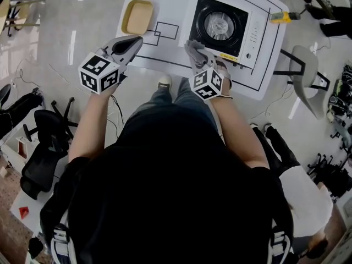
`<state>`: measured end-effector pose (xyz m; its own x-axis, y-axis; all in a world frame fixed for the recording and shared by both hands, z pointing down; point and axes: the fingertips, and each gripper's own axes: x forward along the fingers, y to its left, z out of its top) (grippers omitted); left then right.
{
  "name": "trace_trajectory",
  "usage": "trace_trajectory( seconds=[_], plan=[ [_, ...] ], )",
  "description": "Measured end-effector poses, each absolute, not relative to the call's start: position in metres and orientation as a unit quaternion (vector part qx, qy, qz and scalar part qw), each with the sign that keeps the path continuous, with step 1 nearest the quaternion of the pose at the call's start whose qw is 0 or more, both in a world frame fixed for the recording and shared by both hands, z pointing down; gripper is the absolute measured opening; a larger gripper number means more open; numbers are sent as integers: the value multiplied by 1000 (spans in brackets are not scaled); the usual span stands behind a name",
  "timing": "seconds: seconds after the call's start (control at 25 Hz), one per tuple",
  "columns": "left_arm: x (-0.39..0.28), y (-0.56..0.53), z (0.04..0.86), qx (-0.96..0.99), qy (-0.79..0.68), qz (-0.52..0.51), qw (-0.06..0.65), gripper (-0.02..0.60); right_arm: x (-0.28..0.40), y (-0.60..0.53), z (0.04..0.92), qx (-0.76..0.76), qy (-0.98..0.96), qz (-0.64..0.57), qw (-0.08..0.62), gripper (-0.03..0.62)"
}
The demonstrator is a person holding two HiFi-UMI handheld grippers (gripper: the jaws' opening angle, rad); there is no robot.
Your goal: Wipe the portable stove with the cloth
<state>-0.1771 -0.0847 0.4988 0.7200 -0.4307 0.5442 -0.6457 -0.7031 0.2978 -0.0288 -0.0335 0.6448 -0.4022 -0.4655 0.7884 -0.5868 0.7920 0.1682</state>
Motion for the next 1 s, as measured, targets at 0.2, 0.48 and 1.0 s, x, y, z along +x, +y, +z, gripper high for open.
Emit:
trace_trajectory(
  seconds=[0.2, 0.48, 1.0],
  plan=[
    [-187, -79, 503, 893, -306, 222, 246, 21, -54, -37, 644, 291, -844, 50, 448, 114],
    [-200, -78, 506, 889, -312, 219, 255, 21, -93, -48, 642, 247, -857, 31, 451, 114],
    [-191, -103, 518, 885, -313, 209, 276, 21, -93, -110, 641, 222, -866, 68, 443, 114]
  ],
)
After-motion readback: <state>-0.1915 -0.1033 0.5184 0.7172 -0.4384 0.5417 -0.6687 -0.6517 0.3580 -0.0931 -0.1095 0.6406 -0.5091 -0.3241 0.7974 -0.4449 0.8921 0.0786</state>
